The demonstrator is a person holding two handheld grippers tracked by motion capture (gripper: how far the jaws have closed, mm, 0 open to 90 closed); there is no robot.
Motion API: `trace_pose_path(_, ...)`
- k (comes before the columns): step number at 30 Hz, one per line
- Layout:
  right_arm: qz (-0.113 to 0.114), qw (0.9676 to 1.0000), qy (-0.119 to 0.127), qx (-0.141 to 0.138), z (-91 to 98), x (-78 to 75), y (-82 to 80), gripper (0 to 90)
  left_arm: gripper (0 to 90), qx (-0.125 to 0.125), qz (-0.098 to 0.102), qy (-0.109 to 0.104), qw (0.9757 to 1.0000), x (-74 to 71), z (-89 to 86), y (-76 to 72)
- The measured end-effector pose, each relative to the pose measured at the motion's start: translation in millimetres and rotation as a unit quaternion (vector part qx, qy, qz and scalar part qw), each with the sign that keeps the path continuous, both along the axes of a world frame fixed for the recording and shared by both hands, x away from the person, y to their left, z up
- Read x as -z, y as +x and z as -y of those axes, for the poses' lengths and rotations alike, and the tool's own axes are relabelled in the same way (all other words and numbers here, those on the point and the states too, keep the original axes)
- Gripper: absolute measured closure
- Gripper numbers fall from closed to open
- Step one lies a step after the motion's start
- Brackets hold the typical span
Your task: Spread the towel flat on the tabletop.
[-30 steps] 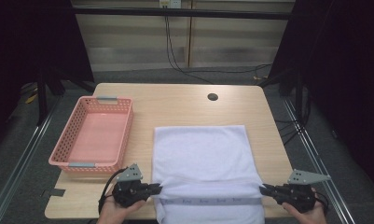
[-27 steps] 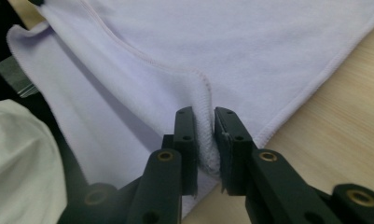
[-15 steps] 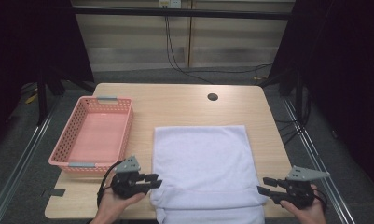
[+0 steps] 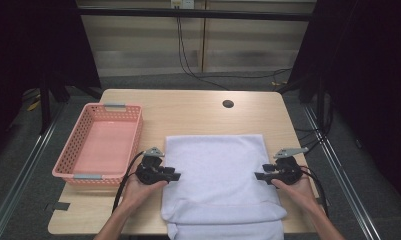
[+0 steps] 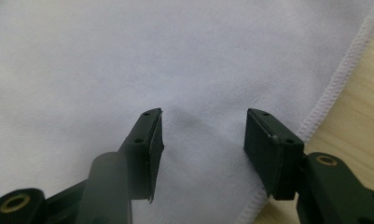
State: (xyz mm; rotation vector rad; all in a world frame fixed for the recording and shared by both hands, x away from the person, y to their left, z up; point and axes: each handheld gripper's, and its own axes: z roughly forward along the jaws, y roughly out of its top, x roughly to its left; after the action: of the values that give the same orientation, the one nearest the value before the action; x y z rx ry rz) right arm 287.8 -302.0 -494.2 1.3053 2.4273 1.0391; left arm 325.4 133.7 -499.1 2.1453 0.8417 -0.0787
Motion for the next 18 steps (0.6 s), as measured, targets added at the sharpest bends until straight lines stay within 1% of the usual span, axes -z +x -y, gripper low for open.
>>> trace_pose_path(1, 0.007, 0.9999, -0.012, -0.002, -1.7, 1.9, -0.7, 49.3, 61.1, -0.003, 0.008, 0.004, 1.0, 0.0, 0.2, -2.7)
trace_pose_path(2, 0.009, 0.9999, -0.014, -0.001, -2.8, 2.0, -2.3, 49.6, 62.7, -0.006, 0.008, 0.007, 0.9999, -0.2, 0.4, -4.2)
trace_pose_path(3, 0.009, 0.9998, -0.018, 0.001, -4.0, 1.9, -4.9, 52.7, 66.2, -0.008, 0.013, 0.013, 0.9998, -0.1, 0.3, -5.8)
trace_pose_path(4, 0.013, 0.9994, -0.033, -0.001, -4.3, 1.2, -7.6, 57.8, 72.0, -0.007, 0.017, 0.018, 0.9997, 0.5, -0.8, -7.7)
trace_pose_path(5, 0.014, 0.9992, -0.036, -0.002, -3.1, 0.7, -10.5, 64.1, 80.6, -0.006, 0.013, 0.013, 0.9998, 1.5, -2.4, -8.1)
trace_pose_path(6, 0.014, 0.9995, -0.03, -0.001, -1.7, 1.1, -13.7, 68.4, 83.7, -0.009, 0.003, 0.011, 0.9999, 1.8, -4.4, -8.4)
trace_pose_path(7, 0.013, 0.9996, -0.026, 0.001, -0.3, 1.2, -17.8, 71.7, 85.5, -0.01, 0.002, 0.008, 0.9999, 2.2, -5.1, -9.5)
trace_pose_path(9, 0.01, 0.9997, -0.023, -0.003, 0.9, 1.1, -26.3, 74.7, 86.8, -0.003, 0.01, 0.015, 0.9998, 1.5, -3.8, -15.6)
trace_pose_path(10, 0.008, 0.9998, -0.02, -0.003, 0.5, 0.9, -29.7, 75.4, 86.9, 0.006, 0.014, 0.015, 0.9998, 1.3, -3.2, -19.7)
trace_pose_path(12, 0.005, 0.9997, -0.022, -0.01, 1.7, 0.1, -38.6, 76.0, 86.9, 0.014, 0.005, 0.014, 0.9998, 1.1, -4.4, -25.1)
trace_pose_path(14, -0.002, 0.9997, -0.018, -0.015, 2.8, -0.6, -47.8, 76.0, 86.9, 0.022, 0.007, 0.01, 0.9997, 1.6, -5.4, -32.0)
trace_pose_path(15, -0.003, 0.9997, -0.018, -0.015, 3.1, -0.9, -51.0, 75.9, 87.0, 0.023, 0.005, 0.007, 0.9997, 2.1, -6.0, -35.5)
trace_pose_path(16, -0.007, 0.9997, -0.012, -0.019, 3.9, -0.9, -55.1, 75.9, 87.0, 0.023, 0.002, 0.008, 0.9997, 1.6, -6.1, -38.4)
trace_pose_path(17, -0.009, 0.9997, -0.012, -0.017, 4.4, -1.2, -58.7, 75.9, 87.0, 0.025, 0.006, 0.014, 0.9996, 0.6, -5.4, -42.6)
trace_pose_path(18, -0.015, 0.9996, -0.007, -0.023, 5.9, -1.4, -62.4, 76.0, 87.0, 0.028, 0.011, 0.022, 0.9993, -0.8, -3.7, -47.7)
